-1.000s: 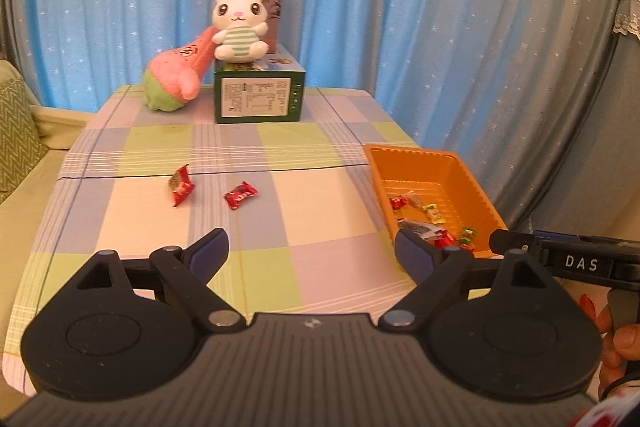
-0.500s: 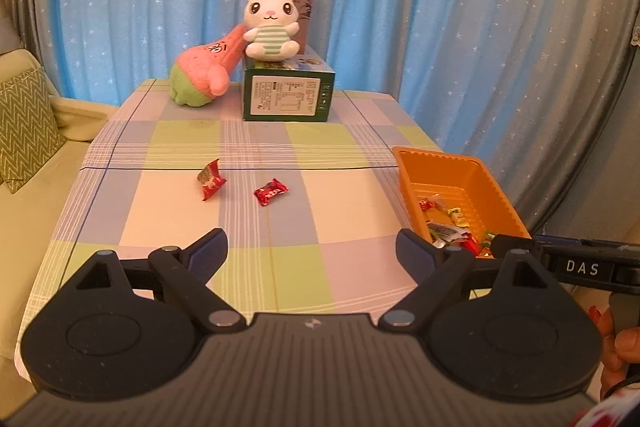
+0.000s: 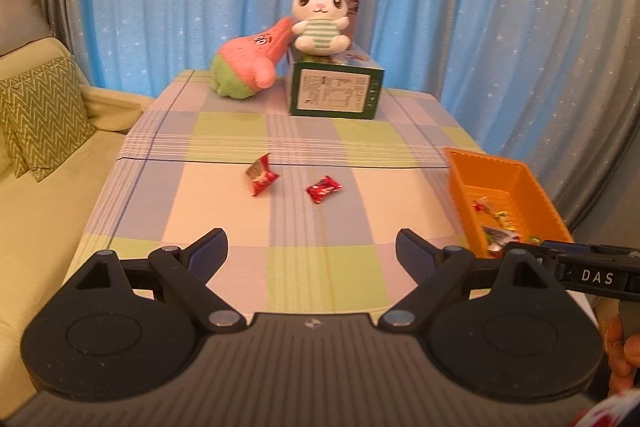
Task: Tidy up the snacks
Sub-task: 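Withdraw both tools from the tray toward the two red candies on the table, then grasp a red candy with the right tool while the left tool grasps the other red candy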
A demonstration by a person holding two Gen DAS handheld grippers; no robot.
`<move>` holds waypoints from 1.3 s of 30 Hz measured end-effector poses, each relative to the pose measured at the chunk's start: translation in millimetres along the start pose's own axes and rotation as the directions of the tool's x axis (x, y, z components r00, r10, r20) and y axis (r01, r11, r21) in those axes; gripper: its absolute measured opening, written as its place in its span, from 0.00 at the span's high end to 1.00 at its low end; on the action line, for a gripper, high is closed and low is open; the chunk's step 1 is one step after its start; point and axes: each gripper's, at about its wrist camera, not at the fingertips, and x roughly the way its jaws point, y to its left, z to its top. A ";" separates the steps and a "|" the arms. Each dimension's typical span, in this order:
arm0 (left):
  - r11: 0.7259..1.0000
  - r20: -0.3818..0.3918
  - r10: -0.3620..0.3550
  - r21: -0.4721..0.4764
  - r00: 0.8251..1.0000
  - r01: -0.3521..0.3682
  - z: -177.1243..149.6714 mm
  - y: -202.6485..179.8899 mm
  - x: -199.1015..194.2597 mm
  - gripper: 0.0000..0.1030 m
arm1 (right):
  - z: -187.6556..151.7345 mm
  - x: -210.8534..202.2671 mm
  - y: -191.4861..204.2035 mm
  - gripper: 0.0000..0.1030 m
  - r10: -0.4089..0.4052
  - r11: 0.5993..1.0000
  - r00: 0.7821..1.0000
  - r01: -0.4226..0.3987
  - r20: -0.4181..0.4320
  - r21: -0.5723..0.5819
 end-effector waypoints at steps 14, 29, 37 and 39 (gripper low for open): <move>0.998 -0.070 0.056 -0.031 0.996 -0.059 11.5 45.9 84.8 0.13 | 16.6 99.7 17.7 0.35 0.069 0.997 0.997 -0.070 -0.016 -0.021; 0.980 -0.039 0.107 -0.168 0.994 -0.112 45.4 77.9 192.9 0.17 | 34.2 234.3 18.7 0.55 0.126 0.992 0.991 -0.126 -0.046 -0.002; 0.969 -0.058 0.158 -0.185 0.986 -0.166 40.4 90.0 227.6 0.20 | 33.3 285.2 16.5 0.56 0.171 0.983 0.982 -0.165 -0.079 0.075; 0.967 -0.061 0.163 -0.188 0.985 -0.172 39.4 92.0 231.6 0.20 | 33.3 295.5 17.4 0.56 0.166 0.984 0.983 -0.158 -0.085 0.085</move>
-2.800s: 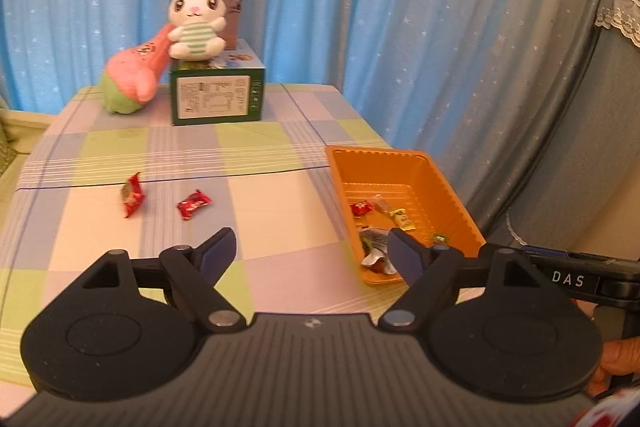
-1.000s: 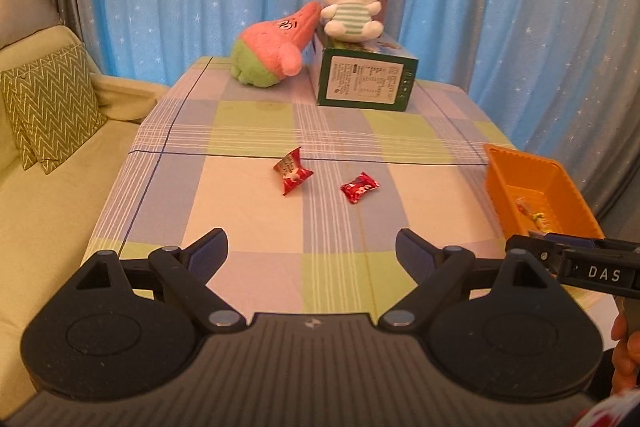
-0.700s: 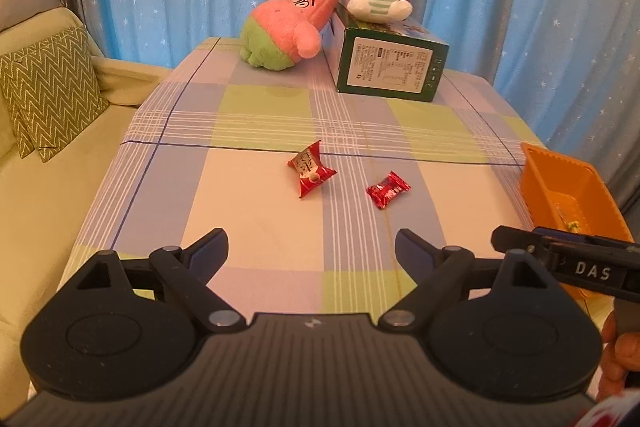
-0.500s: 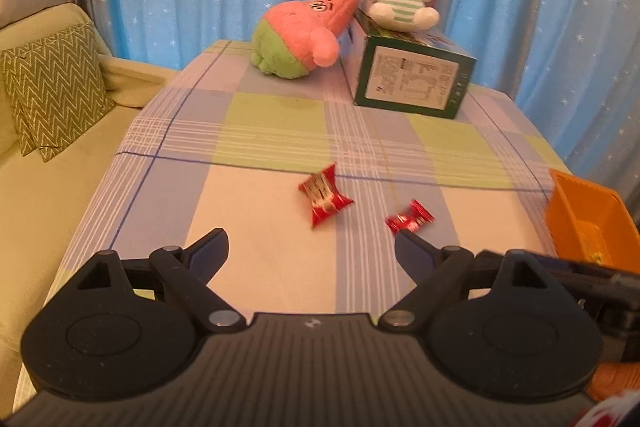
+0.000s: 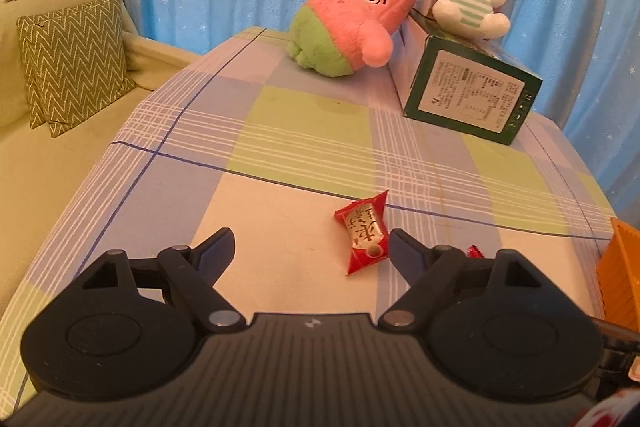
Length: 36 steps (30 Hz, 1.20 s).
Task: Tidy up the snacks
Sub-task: 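Grasp a red candy with the right tool while the left tool grasps the other red candy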
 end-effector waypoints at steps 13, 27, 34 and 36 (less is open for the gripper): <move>0.998 -0.021 -0.022 -0.051 1.000 0.021 -4.4 16.0 14.7 0.20 | -0.2 35.4 33.5 0.70 -0.117 0.955 0.990 0.133 0.078 -0.264; 0.990 -0.035 -0.142 -0.026 0.989 0.141 -1.6 -5.6 39.7 0.33 | 18.4 10.1 20.9 0.77 -0.172 0.944 0.980 0.194 0.103 -0.267; 0.984 -0.058 -0.169 -0.064 0.984 0.165 3.2 -11.7 65.8 0.51 | 27.8 -2.0 6.7 0.77 -0.174 0.953 0.979 0.193 0.102 -0.234; 0.985 -0.066 -0.164 -0.064 0.984 0.160 3.1 -12.3 70.9 0.56 | 27.6 -1.2 5.1 0.77 -0.172 0.955 0.980 0.190 0.096 -0.228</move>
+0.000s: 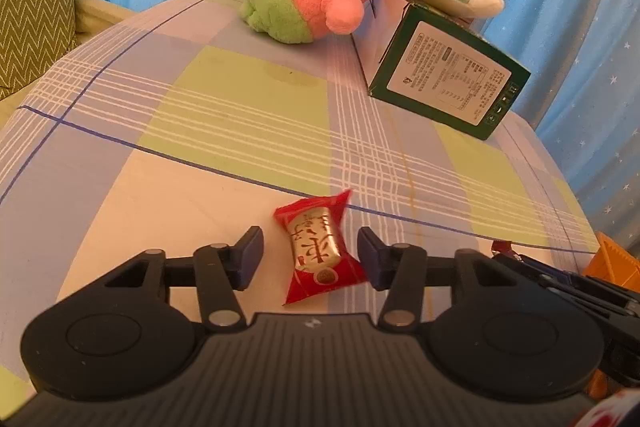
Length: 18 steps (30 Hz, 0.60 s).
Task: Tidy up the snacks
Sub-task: 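Grasp a red candy with the right tool while the left tool grasps the other red candy, then carry both red candies over the orange tray and lower them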
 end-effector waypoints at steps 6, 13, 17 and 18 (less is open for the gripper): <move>1.000 -0.016 0.010 0.025 1.000 -0.009 -2.3 -2.3 2.3 0.79 | -1.8 3.0 0.3 0.77 0.006 1.000 1.000 -0.006 -0.013 0.002; 0.997 -0.015 0.025 0.069 1.000 -0.024 -5.7 -10.1 -12.6 0.80 | -1.9 -3.0 -2.3 0.77 0.009 1.000 1.000 -0.009 -0.013 0.026; 0.994 -0.005 0.025 0.108 1.000 -0.025 -7.7 -21.1 -26.5 0.80 | -4.1 -16.0 -0.8 0.77 0.010 0.999 1.000 -0.010 -0.004 0.033; 0.993 -0.005 0.023 0.117 1.000 -0.022 -8.7 -24.7 -30.0 0.80 | -5.8 -21.1 -1.2 0.77 0.007 0.999 1.000 -0.007 -0.002 0.038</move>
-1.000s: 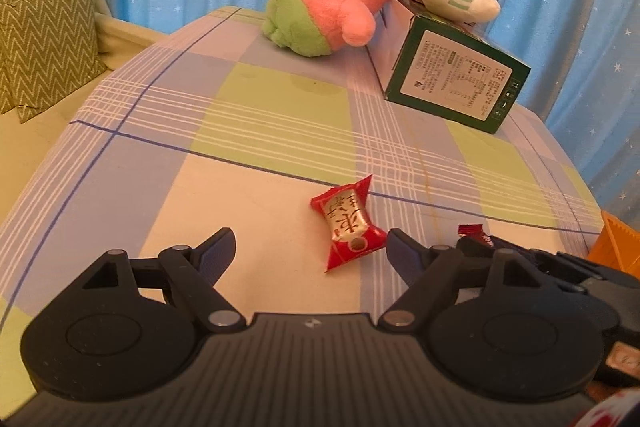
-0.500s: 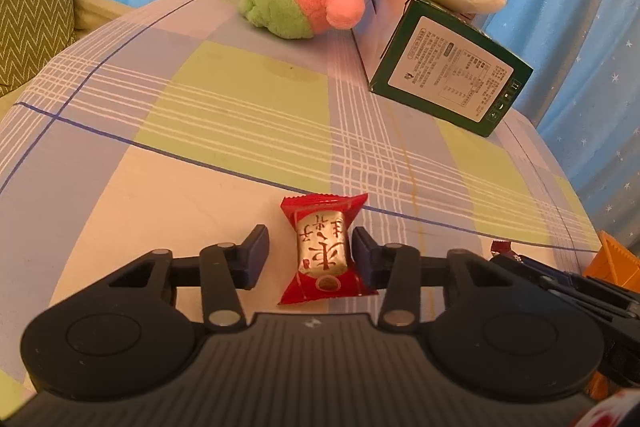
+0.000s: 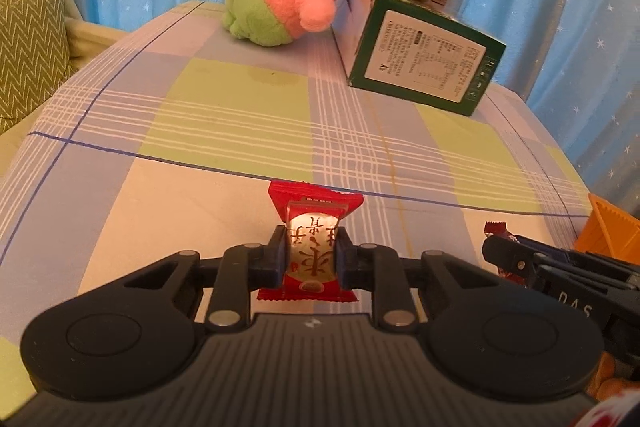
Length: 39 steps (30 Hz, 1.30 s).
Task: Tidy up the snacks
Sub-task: 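Carry both red candies over the orange tray and lower them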
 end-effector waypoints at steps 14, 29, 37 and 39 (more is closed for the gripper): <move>0.997 0.021 -0.036 0.063 0.999 0.035 -25.3 -46.2 -86.1 0.80 | -18.0 -98.0 -17.1 0.77 -0.064 0.997 0.998 0.063 0.011 0.054; 0.985 0.017 -0.094 0.148 0.995 0.091 -74.2 -103.9 -182.5 0.80 | -52.4 -211.6 -20.2 0.77 -0.118 0.987 0.993 0.115 0.027 0.109; 0.977 0.004 -0.118 0.180 0.993 0.115 -98.5 -125.6 -209.2 0.80 | -77.1 -253.2 -29.5 0.77 -0.141 0.982 0.989 0.135 0.038 0.136; 0.974 0.001 -0.121 0.193 0.993 0.119 -103.1 -130.9 -213.3 0.80 | -82.3 -261.5 -33.3 0.77 -0.148 0.979 0.988 0.141 0.040 0.144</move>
